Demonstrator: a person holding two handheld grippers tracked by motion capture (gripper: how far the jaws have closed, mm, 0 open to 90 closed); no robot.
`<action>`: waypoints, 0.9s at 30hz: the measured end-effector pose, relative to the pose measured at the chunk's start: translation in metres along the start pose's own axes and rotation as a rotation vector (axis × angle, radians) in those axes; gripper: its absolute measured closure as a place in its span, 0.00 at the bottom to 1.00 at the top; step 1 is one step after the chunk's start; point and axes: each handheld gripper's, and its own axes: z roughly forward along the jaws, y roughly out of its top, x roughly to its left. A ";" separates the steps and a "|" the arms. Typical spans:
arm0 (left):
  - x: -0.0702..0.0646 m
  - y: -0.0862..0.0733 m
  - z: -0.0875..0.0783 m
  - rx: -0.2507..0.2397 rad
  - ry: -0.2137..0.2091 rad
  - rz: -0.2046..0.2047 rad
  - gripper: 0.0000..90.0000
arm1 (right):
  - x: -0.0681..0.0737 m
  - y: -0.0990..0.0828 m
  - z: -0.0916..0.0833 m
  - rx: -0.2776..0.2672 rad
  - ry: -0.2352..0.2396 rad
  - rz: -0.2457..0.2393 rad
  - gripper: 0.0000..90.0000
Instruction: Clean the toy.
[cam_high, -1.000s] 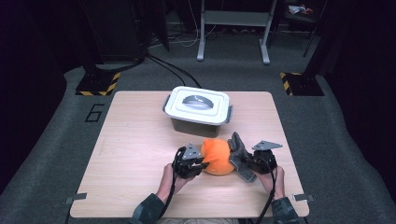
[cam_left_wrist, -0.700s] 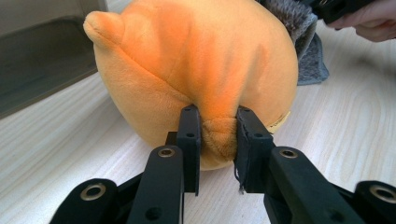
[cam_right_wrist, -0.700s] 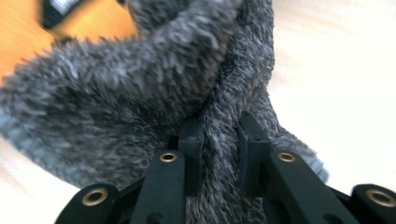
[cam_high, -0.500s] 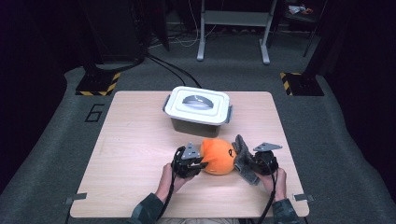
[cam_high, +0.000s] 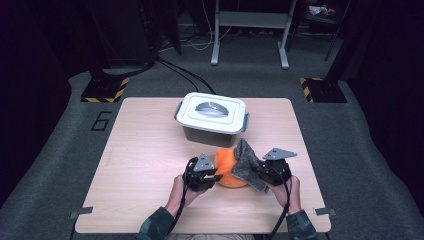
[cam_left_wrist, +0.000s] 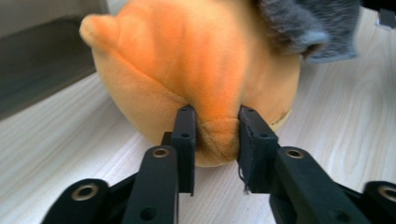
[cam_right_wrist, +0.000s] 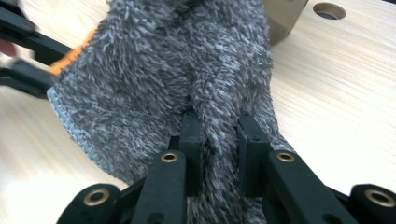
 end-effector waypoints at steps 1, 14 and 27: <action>0.000 0.000 -0.001 0.004 -0.002 0.011 0.75 | 0.000 0.000 0.002 0.000 -0.006 0.007 0.84; -0.009 -0.008 -0.001 -0.022 0.085 0.126 0.46 | -0.006 -0.002 0.003 -0.007 0.002 0.024 0.84; -0.011 -0.010 0.008 -0.043 0.067 0.117 0.80 | -0.009 -0.003 0.003 -0.027 0.010 0.039 0.84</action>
